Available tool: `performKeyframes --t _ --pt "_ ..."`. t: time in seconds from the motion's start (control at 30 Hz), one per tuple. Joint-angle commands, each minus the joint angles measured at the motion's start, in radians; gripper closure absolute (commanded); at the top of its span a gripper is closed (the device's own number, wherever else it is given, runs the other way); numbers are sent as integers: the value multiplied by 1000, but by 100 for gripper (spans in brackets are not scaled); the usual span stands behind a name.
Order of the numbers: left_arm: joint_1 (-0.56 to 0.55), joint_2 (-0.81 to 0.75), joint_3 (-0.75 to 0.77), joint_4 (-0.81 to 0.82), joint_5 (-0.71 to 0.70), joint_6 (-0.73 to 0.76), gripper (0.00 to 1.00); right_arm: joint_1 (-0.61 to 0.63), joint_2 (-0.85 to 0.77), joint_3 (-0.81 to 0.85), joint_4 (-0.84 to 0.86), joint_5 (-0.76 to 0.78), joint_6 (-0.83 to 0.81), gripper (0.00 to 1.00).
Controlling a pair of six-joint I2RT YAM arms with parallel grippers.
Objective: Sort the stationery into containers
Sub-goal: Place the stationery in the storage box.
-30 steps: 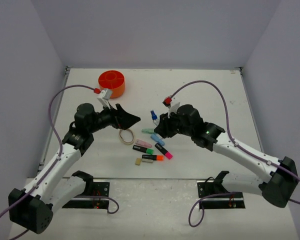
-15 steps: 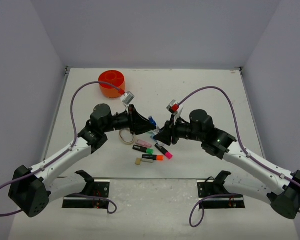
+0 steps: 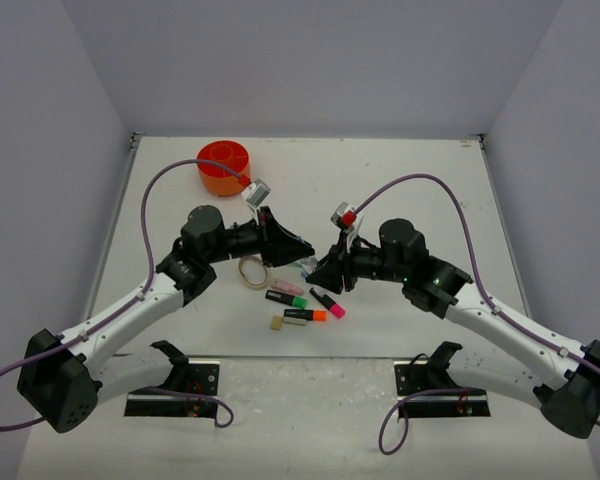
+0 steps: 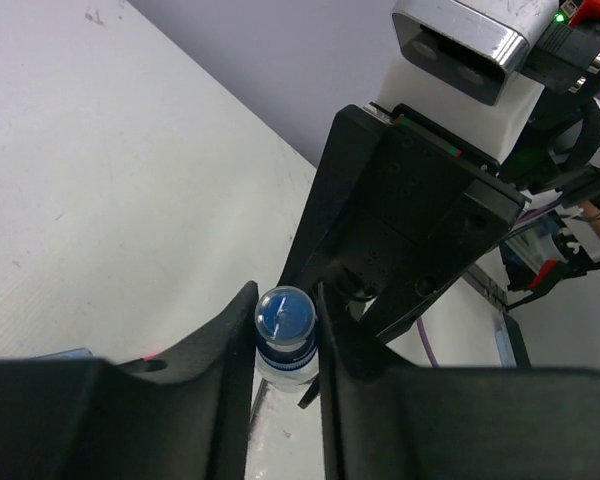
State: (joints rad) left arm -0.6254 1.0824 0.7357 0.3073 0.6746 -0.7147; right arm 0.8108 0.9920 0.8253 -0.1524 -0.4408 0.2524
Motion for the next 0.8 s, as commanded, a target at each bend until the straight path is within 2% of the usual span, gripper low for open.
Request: performKeyframes --t 0.0,0.03,0.07,0.17,0.23,0.27,0.3,0.33,0.37,0.4,0.47,0.5,0.57,0.63,0.7,0.77 --pt "-5 13 59 32 -18 18 81 4 -19 9 63 -65 -28 100" --pt "-4 14 59 32 -24 18 88 5 -19 11 60 -71 -33 100" --pt "-5 19 59 33 -24 18 99 5 -19 12 57 -75 -33 100" --pt "-5 25 59 35 -23 14 100 4 -23 11 59 -60 -31 100" --pt "-5 23 63 12 -42 17 100 4 -28 1 70 -44 -26 93" --pt "-5 20 67 -9 -65 24 100 4 -32 -5 76 -32 -23 86" --pt "-4 17 78 -45 -79 39 100 4 -33 -7 77 -24 -20 70" --pt "-5 9 100 -117 -150 67 100 4 -38 -15 80 12 -8 38" --pt "-5 4 118 -176 -256 88 100 3 -45 -23 77 50 7 11" --pt "-5 0 141 -237 -360 112 100 2 -48 -27 68 117 21 2" --pt "-5 -3 208 -405 -543 148 100 2 -49 -24 38 251 52 1" --pt "-5 -1 212 -418 -632 159 100 2 -49 -19 14 257 70 1" --pt "-2 19 269 -512 -856 173 100 3 -54 -15 -38 422 113 1" --pt "15 75 351 -570 -1064 182 100 2 -72 -22 -90 513 160 1" --pt "50 138 458 -615 -1120 195 100 4 -113 -39 -116 569 177 1" --pt "130 219 517 -639 -1111 200 100 4 -148 -48 -125 574 177 1"
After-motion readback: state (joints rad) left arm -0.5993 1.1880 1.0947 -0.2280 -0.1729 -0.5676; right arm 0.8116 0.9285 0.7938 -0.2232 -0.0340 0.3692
